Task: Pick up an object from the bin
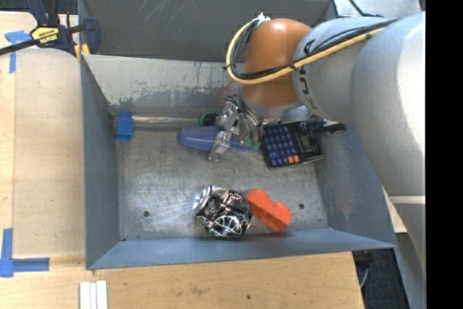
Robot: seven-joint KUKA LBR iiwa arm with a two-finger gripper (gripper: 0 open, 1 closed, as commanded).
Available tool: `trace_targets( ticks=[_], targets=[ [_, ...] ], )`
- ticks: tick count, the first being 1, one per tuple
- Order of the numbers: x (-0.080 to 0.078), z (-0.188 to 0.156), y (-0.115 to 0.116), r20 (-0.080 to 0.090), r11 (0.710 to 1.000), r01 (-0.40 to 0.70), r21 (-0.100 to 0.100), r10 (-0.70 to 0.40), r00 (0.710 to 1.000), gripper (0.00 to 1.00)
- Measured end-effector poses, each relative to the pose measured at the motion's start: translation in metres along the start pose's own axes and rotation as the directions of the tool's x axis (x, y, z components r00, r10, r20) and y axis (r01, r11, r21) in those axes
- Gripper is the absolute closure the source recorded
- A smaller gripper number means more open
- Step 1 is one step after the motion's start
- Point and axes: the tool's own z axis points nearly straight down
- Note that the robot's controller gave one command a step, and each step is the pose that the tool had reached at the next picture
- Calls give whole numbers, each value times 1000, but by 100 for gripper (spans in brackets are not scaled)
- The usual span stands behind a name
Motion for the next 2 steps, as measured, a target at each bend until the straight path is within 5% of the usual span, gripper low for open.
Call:
trace_targets(
  ticks=[2],
  targets=[
    [3, -18, -2, -19, 1000, 1, 7, -1, 1000, 100]
  ],
)
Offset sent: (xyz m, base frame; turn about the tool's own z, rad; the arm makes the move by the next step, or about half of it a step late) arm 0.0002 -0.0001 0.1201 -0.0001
